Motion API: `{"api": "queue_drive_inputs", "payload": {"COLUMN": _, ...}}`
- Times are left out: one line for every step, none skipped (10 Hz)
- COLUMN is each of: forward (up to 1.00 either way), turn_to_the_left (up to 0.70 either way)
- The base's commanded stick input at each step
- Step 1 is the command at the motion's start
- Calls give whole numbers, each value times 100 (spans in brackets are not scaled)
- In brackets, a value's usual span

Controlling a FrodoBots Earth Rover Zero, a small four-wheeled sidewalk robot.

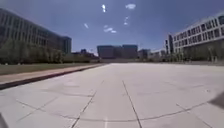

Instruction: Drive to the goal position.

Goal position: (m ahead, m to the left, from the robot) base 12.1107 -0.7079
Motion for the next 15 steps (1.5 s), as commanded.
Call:
{"api": "queue_drive_inputs", "payload": {"forward": 50, "turn_to_the_left": -50}}
{"api": "queue_drive_inputs", "payload": {"forward": 50, "turn_to_the_left": -46}}
{"api": "queue_drive_inputs", "payload": {"forward": 50, "turn_to_the_left": -15}}
{"api": "queue_drive_inputs", "payload": {"forward": 50, "turn_to_the_left": 0}}
{"api": "queue_drive_inputs", "payload": {"forward": 50, "turn_to_the_left": 0}}
{"api": "queue_drive_inputs", "payload": {"forward": 50, "turn_to_the_left": 0}}
{"api": "queue_drive_inputs", "payload": {"forward": 50, "turn_to_the_left": 0}}
{"api": "queue_drive_inputs", "payload": {"forward": 50, "turn_to_the_left": 0}}
{"api": "queue_drive_inputs", "payload": {"forward": 50, "turn_to_the_left": 0}}
{"api": "queue_drive_inputs", "payload": {"forward": 50, "turn_to_the_left": 0}}
{"api": "queue_drive_inputs", "payload": {"forward": 50, "turn_to_the_left": 0}}
{"api": "queue_drive_inputs", "payload": {"forward": 50, "turn_to_the_left": 0}}
{"api": "queue_drive_inputs", "payload": {"forward": 50, "turn_to_the_left": 0}}
{"api": "queue_drive_inputs", "payload": {"forward": 50, "turn_to_the_left": 0}}
{"api": "queue_drive_inputs", "payload": {"forward": 50, "turn_to_the_left": 0}}
